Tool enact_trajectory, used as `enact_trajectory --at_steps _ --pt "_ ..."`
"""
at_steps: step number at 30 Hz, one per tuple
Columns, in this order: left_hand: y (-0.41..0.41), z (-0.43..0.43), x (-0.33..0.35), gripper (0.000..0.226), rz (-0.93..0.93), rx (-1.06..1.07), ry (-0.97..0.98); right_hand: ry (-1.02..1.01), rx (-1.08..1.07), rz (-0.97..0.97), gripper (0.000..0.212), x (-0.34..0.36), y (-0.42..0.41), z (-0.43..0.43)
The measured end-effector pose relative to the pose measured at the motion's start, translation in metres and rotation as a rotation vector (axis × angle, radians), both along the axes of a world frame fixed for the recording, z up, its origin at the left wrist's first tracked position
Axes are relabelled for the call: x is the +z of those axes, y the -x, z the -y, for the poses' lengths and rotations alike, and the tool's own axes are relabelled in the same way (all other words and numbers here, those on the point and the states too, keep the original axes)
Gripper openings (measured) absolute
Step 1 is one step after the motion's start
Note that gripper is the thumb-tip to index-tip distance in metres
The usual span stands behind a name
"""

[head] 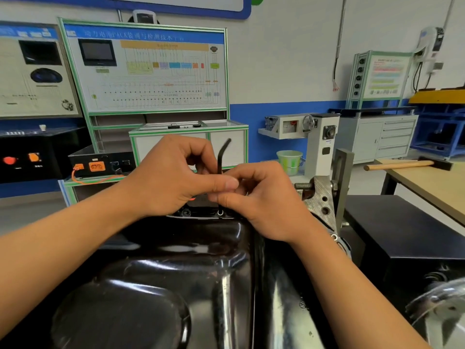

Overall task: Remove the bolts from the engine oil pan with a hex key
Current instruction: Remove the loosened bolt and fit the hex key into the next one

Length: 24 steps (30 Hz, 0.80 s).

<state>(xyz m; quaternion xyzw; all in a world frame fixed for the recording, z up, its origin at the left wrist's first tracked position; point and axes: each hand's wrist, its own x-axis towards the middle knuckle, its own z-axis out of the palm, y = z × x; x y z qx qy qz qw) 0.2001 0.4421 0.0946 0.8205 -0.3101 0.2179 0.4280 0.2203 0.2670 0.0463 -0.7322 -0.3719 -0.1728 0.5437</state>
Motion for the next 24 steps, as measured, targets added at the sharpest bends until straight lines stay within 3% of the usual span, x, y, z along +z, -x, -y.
enact_trajectory --at_steps 4,7,11,14,20,24 --pt "-0.003 -0.005 0.001 0.041 -0.038 -0.035 -0.007 0.008 -0.025 0.03 0.01 -0.002 0.002 0.001" --pt "-0.003 -0.012 0.002 0.024 -0.077 -0.116 -0.106 0.048 -0.026 0.066 0.008 -0.003 -0.001 0.003" --pt "-0.002 -0.017 0.004 0.022 -0.143 -0.161 -0.142 0.137 -0.005 0.05 0.015 -0.002 -0.001 0.004" --pt "-0.001 -0.013 0.004 0.018 -0.103 -0.128 -0.119 0.159 -0.012 0.073 0.007 -0.001 0.0 0.004" --pt "-0.001 -0.002 0.002 0.039 -0.034 -0.045 0.007 0.038 -0.013 0.039 0.012 0.0 0.002 0.001" --pt "-0.004 -0.002 0.001 0.05 -0.027 -0.052 -0.008 0.025 -0.019 0.055 0.012 -0.001 0.001 0.0"
